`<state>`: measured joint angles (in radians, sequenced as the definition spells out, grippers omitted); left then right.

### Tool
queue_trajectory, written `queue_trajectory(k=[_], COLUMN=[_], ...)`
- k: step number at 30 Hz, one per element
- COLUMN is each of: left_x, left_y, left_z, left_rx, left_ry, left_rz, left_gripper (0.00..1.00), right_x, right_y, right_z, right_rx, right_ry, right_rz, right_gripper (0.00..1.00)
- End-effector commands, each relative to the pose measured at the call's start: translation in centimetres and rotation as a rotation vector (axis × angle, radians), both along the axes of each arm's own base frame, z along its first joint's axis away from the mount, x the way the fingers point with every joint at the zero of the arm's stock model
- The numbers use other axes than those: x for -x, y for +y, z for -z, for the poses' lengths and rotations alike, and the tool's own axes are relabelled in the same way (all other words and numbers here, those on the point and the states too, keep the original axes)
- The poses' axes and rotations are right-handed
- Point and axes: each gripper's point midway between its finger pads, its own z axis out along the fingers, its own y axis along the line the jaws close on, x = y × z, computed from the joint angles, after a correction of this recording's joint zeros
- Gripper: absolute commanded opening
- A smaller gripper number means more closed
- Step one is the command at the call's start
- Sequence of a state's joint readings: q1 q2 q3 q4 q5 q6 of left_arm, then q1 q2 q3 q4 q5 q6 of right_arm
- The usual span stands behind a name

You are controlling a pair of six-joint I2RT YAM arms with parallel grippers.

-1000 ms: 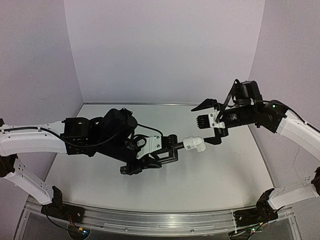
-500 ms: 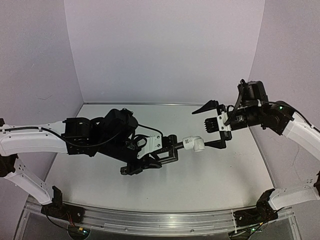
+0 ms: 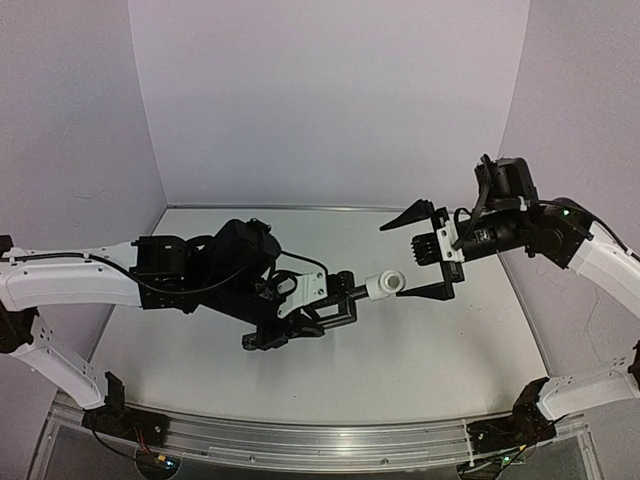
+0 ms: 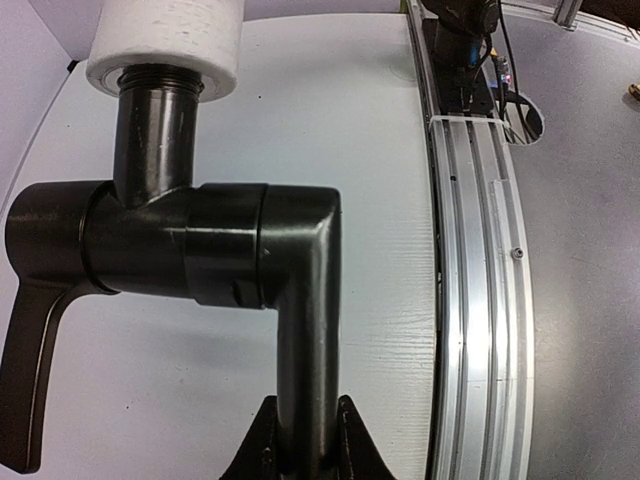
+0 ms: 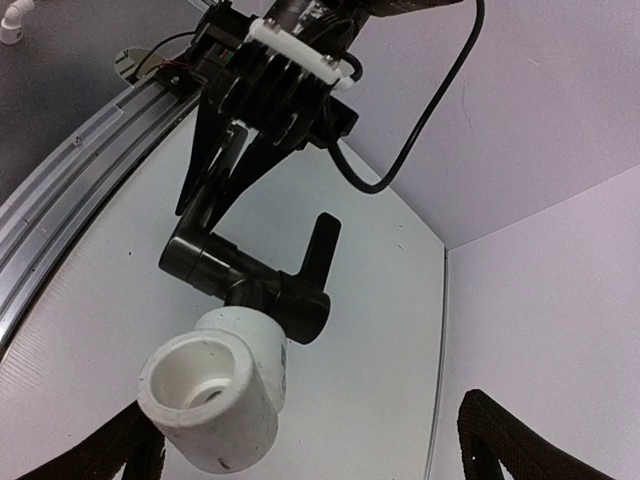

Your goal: Install the water faucets

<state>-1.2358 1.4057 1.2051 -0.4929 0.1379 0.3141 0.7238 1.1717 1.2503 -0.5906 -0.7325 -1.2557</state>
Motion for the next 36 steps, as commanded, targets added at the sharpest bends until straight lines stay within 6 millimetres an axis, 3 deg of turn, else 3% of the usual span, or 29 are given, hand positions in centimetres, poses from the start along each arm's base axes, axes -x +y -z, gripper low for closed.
queue_trajectory(k=[1,6,22,31,36], left_x=[-0.8,-0.7,-0.5,-0.1,0.2], left_y=[-2.4,-2.4,-1.8,-1.5,-1.4], left_z=[-5.3,-5.1,-5.4,-6.0,-6.0], left_rx=[0.167,0.16,0.163,0.186,0.187], left_ry=[-0.057,-0.056,-0.061,-0.061,-0.056], left_rz=[0.012,0.014,0.022,0.037,0.046], left_gripper=[0.0,0.0,0.0,0.0,0.0], right_x=[-0.1,-1.6,-6.0,-5.4,-3.7], right_y=[0.9,1.2,0.7,0.3,0.0], right_z=[-3.1,-3.4,-0.1,2.0,2.2], right_rx=[-0.084,-0.095,0.027,0.068,0.057], right_ry=[0.025,0.042,-0.021,-0.043,-0.065], right_rz=[0.01,0.079,0.25,0.192,0.113], right_gripper=[0.98,0.98,0.98,0.98,0.98])
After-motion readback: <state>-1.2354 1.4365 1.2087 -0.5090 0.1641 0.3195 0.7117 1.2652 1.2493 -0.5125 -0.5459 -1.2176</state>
